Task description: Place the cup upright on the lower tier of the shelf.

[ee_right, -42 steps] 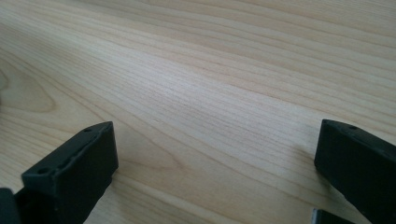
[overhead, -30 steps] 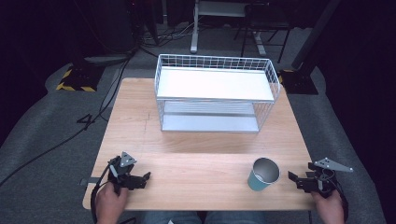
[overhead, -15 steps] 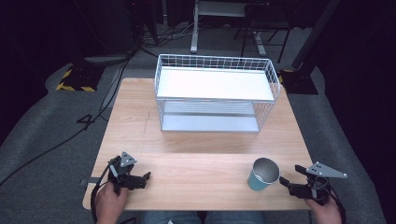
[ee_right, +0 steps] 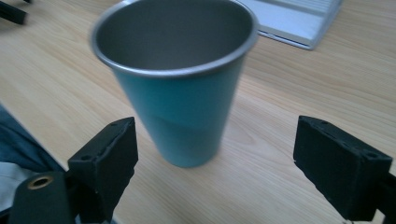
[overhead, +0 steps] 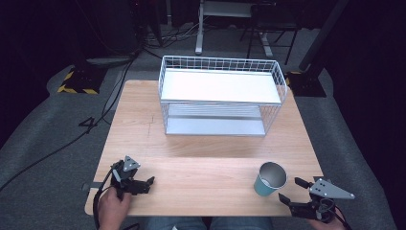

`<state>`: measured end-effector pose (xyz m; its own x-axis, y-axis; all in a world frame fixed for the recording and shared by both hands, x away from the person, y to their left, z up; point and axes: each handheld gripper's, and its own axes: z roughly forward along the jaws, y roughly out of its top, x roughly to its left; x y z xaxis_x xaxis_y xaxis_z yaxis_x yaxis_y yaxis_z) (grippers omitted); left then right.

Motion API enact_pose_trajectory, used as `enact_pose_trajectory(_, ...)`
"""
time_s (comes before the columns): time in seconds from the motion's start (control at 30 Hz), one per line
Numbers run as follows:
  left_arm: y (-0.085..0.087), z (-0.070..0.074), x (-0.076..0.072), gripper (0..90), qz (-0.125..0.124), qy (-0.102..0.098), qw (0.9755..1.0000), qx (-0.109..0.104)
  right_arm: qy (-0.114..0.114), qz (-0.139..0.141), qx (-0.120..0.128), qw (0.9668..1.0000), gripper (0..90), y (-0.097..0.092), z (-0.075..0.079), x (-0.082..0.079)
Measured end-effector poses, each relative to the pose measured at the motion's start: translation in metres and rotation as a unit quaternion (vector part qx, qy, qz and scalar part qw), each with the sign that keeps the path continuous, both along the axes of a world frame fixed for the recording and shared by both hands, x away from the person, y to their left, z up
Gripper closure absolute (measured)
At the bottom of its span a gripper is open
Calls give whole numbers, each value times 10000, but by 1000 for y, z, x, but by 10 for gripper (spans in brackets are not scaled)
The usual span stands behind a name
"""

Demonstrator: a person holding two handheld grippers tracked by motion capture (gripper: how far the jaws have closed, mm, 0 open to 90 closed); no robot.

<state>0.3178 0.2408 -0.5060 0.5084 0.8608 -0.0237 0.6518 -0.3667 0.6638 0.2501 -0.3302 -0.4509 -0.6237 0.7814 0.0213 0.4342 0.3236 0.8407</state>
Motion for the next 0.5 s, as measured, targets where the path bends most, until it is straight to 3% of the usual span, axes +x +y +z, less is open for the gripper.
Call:
enact_pose_trajectory(0.27,0,0,0,0,-2,0,10000,2,129,259,96,9995,152,16,-2,-1)
enact_pose_trajectory(0.5,0,0,0,0,0,1,10000,2,185,207,104,9996,158,27,-9,4)
